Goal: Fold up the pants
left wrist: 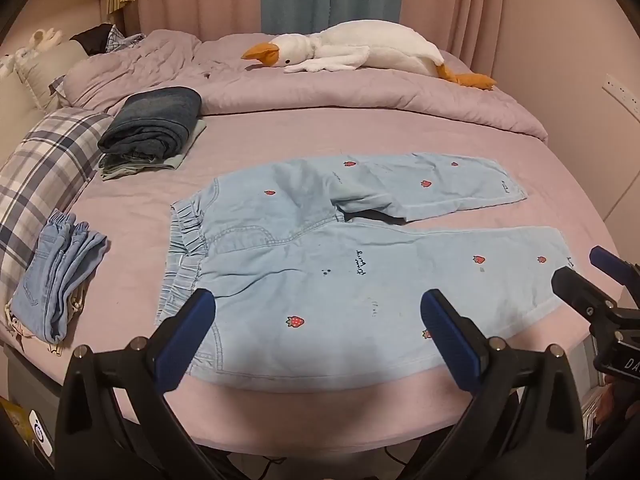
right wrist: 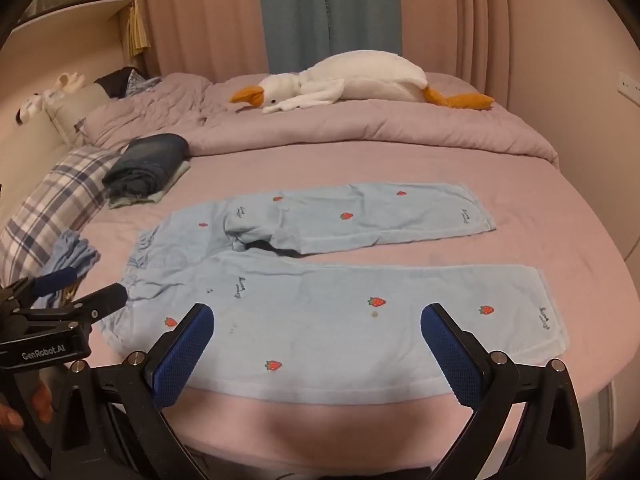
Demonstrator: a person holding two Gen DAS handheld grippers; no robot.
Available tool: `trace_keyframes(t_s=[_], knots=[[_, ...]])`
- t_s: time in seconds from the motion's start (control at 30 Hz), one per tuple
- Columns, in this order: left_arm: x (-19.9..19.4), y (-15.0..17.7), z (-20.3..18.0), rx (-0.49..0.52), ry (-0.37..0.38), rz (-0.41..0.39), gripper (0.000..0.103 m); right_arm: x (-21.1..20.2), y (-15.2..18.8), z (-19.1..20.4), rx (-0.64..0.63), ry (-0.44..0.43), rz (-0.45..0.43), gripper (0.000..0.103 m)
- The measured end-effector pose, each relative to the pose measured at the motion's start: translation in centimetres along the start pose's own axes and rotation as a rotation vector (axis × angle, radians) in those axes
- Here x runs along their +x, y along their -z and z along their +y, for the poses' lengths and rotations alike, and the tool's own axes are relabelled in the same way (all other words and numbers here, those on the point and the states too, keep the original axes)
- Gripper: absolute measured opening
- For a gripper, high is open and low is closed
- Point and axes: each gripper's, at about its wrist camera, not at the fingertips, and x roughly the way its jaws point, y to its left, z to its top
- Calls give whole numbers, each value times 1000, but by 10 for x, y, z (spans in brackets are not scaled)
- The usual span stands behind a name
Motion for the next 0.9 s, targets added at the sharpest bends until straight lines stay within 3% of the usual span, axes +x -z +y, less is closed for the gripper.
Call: trace_keyframes(t_s=[0.73,0.9], knots=[[6,0,-9,13,-3,9,103,-3,-3,-12,49,4,18,102],[6,1,-9,15,-4,0,103,-1,3,-11,36,28,-115,102]])
